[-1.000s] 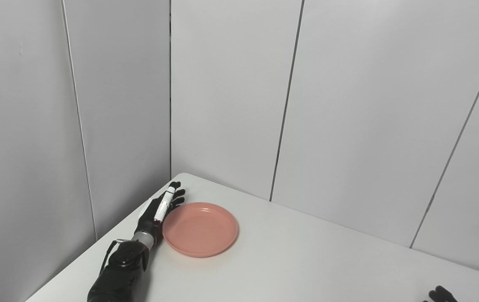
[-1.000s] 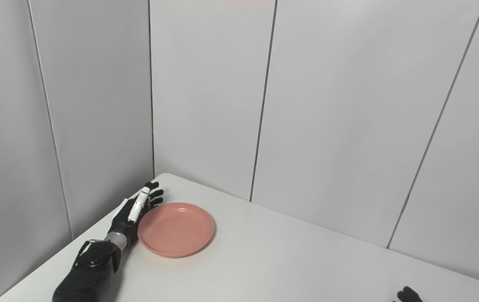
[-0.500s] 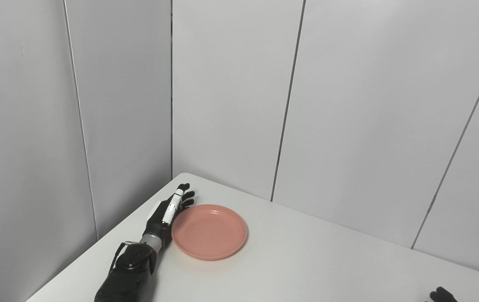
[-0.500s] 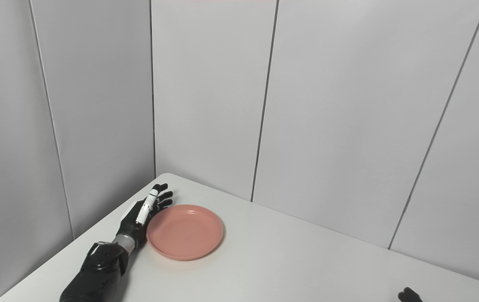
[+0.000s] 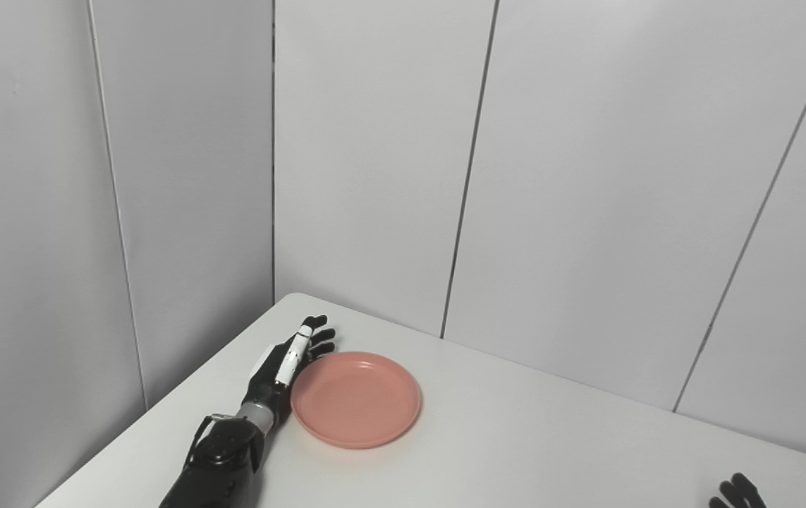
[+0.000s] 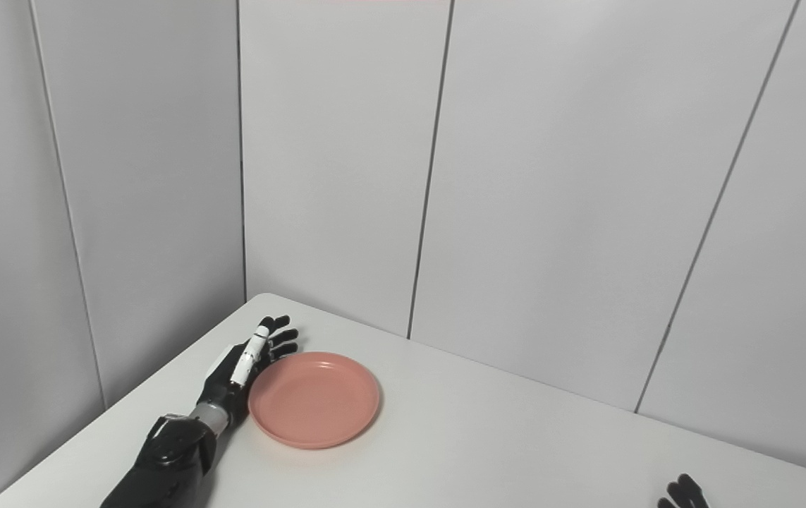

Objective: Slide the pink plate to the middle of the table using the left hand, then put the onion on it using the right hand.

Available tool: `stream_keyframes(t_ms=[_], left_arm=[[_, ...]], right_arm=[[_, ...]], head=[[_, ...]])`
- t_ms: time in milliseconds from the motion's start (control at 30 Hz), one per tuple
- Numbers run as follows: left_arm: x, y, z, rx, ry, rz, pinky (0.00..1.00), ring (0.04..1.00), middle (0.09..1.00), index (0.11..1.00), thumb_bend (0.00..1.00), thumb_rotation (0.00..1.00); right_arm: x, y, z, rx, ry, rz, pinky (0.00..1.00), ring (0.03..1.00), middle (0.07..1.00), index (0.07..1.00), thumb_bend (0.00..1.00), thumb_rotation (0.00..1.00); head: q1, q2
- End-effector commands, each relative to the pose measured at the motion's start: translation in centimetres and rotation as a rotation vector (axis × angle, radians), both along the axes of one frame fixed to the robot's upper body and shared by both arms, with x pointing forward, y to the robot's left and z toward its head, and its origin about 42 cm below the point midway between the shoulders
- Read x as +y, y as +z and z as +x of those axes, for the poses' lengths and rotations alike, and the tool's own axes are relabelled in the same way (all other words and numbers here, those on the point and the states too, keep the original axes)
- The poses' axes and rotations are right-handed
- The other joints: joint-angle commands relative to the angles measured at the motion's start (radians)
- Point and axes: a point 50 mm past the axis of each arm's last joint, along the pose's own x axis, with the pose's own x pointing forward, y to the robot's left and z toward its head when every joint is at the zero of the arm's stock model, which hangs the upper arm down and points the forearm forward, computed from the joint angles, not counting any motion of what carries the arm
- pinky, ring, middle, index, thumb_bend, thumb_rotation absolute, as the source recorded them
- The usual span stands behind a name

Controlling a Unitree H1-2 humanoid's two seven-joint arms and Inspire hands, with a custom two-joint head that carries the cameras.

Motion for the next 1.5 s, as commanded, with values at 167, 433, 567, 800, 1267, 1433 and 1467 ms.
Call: stream_keyframes(t_ms=[167,433,567,800,1267,1433,1467], left_arm=[[-4.6,0.8,2.0,-0.021,-0.140,-0.042,0.86,0.876,0.882,0.880,0.54,1.00],[-6.2,0.8,2.1,-0.022,-0.182,-0.066,0.86,0.871,0.878,0.874,0.55,1.00],[-7.2,0.7,2.1,-0.012,-0.198,-0.079,0.87,0.878,0.882,0.878,0.55,1.00],[-8.6,0.0,1.5,0.018,-0.235,-0.089,0.88,0.873,0.880,0.881,0.55,1.00],[-11.4,0.0,0.7,0.037,-0.323,-0.073,0.88,0.877,0.876,0.877,0.54,1.00],[-11.9,-0.2,0.5,0.044,-0.327,-0.078,0.87,0.878,0.877,0.880,0.55,1.00],[-12.0,-0.2,0.3,0.042,-0.330,-0.080,0.87,0.878,0.877,0.880,0.55,1.00]], right_arm=[[1.3,-0.8,-0.8,-0.003,-0.007,-0.002,0.95,0.946,0.952,0.962,0.46,0.82],[2.8,0.0,-1.1,0.004,-0.018,-0.001,0.95,0.938,0.956,0.961,0.46,0.79],[3.3,0.4,-1.0,-0.003,-0.021,-0.008,0.95,0.943,0.959,0.959,0.45,0.81],[3.8,0.9,-0.8,-0.013,-0.016,-0.012,0.96,0.952,0.962,0.963,0.44,0.85],[4.3,1.4,0.1,-0.038,-0.012,-0.019,0.95,0.952,0.962,0.971,0.44,0.87],[5.1,1.5,0.4,-0.044,-0.019,-0.019,0.95,0.949,0.956,0.966,0.45,0.84],[5.3,1.5,0.4,-0.044,-0.022,-0.016,0.95,0.949,0.956,0.965,0.46,0.84]], head=[[-0.082,0.026],[-0.154,0.074],[-0.166,0.095],[-0.189,0.115],[-0.213,0.133],[-0.283,0.128],[-0.288,0.127]])
